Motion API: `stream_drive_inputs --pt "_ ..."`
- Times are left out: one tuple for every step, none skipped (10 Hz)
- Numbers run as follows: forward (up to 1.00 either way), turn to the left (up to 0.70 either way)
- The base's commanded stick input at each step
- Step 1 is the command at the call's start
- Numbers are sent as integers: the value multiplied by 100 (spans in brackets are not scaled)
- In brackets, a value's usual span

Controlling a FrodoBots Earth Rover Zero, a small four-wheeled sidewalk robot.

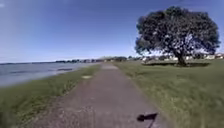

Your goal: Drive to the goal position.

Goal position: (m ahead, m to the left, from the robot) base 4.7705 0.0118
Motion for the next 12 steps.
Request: stream_drive_inputs --pt "70 0" --pt "70 0" --pt "70 0" --pt "70 0" --pt "70 0" --pt "70 0" --pt "70 0" --pt "70 0" --pt "70 0" --pt "70 0" --pt "70 0" --pt "70 0"
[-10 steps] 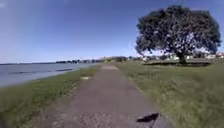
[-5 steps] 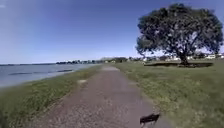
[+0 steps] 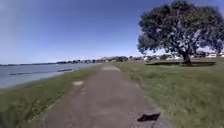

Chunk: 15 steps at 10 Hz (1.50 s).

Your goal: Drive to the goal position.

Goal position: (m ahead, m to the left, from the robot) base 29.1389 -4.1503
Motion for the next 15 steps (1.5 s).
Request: stream_drive_inputs --pt "70 0" --pt "70 0" --pt "70 0" --pt "70 0" --pt "70 0" --pt "70 0" --pt "70 0" --pt "70 0" --pt "70 0" --pt "70 0" --pt "70 0" --pt "70 0" --pt "70 0" --pt "70 0" --pt "70 0"
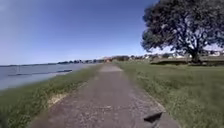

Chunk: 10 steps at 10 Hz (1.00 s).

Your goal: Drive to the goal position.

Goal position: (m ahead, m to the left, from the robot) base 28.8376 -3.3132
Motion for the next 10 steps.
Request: stream_drive_inputs --pt "70 0" --pt "70 0" --pt "70 0" --pt "70 0" --pt "70 0" --pt "70 0" --pt "70 0" --pt "70 0" --pt "70 0" --pt "70 0"
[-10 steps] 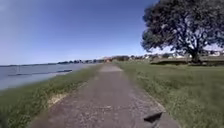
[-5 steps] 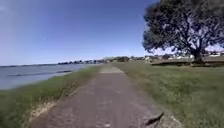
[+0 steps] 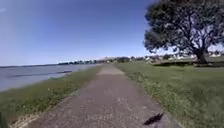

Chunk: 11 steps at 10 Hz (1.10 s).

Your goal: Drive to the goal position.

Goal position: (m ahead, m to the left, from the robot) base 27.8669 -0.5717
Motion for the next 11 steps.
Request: stream_drive_inputs --pt "70 0" --pt "70 0" --pt "70 0" --pt "70 0" --pt "70 0" --pt "70 0" --pt "70 0" --pt "70 0" --pt "70 0" --pt "70 0" --pt "70 0"
